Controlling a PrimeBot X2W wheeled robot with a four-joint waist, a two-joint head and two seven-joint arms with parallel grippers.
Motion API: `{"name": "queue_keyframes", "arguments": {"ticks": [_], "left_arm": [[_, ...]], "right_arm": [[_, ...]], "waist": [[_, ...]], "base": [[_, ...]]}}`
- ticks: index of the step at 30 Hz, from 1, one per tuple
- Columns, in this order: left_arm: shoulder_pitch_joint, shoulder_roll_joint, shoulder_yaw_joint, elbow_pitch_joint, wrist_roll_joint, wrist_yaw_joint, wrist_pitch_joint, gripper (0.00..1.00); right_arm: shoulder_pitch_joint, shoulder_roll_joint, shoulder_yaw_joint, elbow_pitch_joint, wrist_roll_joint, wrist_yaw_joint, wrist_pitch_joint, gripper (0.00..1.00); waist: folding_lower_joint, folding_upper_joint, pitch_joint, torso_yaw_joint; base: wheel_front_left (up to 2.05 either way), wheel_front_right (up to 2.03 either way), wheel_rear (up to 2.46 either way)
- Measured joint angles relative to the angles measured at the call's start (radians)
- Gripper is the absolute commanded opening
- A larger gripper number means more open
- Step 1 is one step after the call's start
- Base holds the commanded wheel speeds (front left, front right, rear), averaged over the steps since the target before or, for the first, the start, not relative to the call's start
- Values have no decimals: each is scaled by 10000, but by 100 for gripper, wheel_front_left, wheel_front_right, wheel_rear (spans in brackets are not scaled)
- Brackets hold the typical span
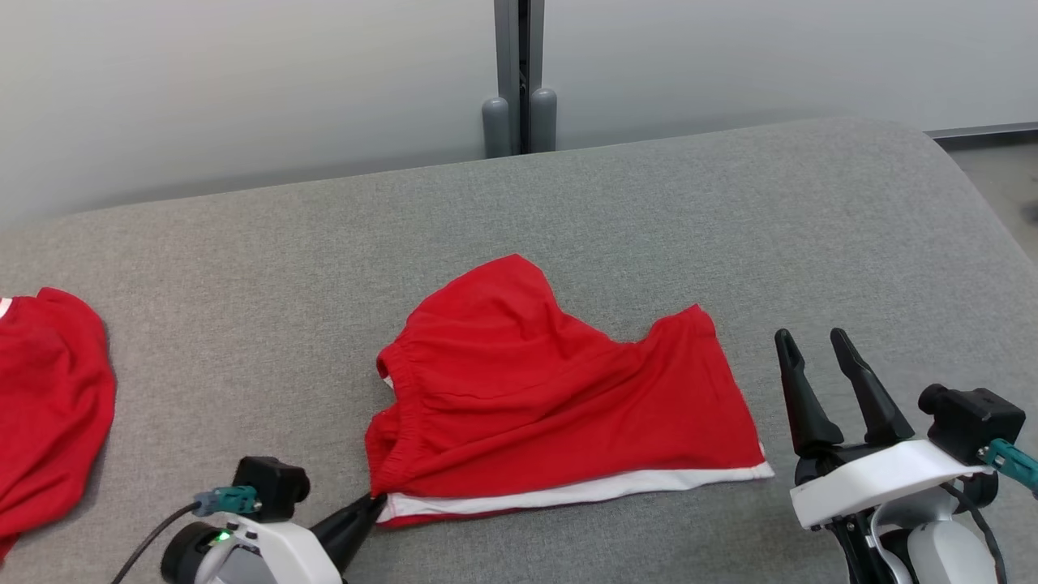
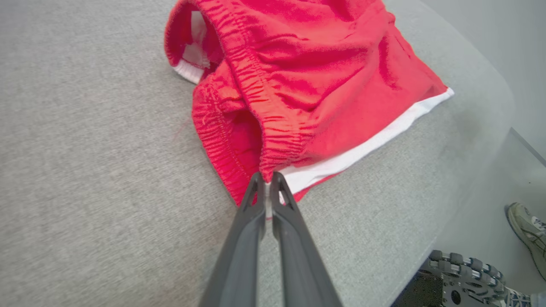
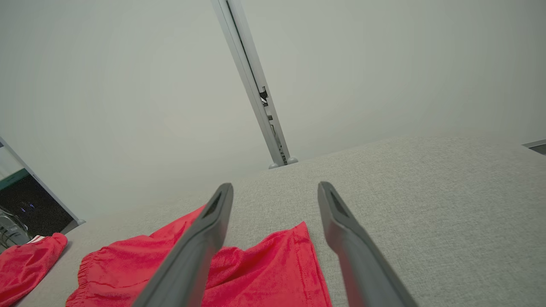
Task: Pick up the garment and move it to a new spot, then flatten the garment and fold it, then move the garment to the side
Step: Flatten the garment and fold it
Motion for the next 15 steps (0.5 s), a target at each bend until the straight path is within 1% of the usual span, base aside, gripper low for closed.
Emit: {"name": "queue_keyframes", "arguments": {"ticks": [3,4,10,13,14,15], "left_arm": [[50,330,265,6,-86,182,36,0],[102,403,307,8,-134,184,79,0],[377,694,410,98,-339,316,270,0],[572,731,477,146,-389,451,201,0],[610,748,499,163,-416,474,167,12],[647,767,531,165,-431,500,130,51]], "right_arm": [[-1,2,27,61,0,0,71,100],[-1,0,36,90,0,0,90,100],[0,-19,50,182,6,0,244,100],[7,-31,48,194,10,0,259,100],[12,-38,46,194,12,0,265,100],[24,-44,36,198,12,0,276,100]], "waist": [[0,0,-44,82],[0,0,-57,102],[0,0,-109,190],[0,0,-129,212],[0,0,-138,222],[0,0,-147,234]], "base": [[0,0,0],[0,0,0],[0,0,0],[0,0,0],[0,0,0],[0,0,0]]}}
